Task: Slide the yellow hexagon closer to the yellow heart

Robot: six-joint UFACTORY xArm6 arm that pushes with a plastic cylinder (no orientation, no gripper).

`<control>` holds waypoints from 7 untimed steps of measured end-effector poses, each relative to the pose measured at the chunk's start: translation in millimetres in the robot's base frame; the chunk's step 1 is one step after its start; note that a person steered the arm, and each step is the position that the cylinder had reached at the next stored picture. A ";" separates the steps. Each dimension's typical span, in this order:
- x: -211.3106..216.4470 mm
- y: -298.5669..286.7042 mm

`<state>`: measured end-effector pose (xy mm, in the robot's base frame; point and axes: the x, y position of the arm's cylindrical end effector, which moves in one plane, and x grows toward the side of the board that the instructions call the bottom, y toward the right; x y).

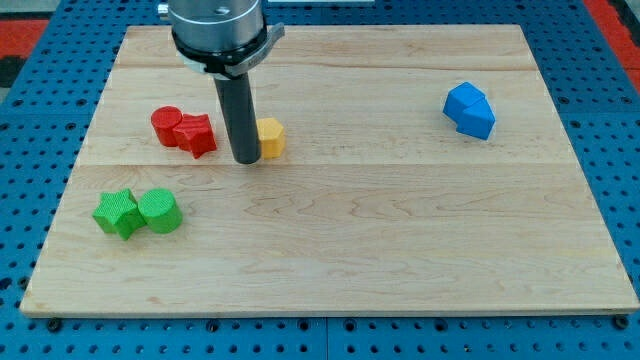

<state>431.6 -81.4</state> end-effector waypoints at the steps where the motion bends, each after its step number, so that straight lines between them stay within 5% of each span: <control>1: 15.9 39.8; 2: 5.3 65.3; 4: -96.5 62.1; 5: -101.2 91.2; 6: -23.1 80.6; 7: 4.4 60.8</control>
<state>436.0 -20.6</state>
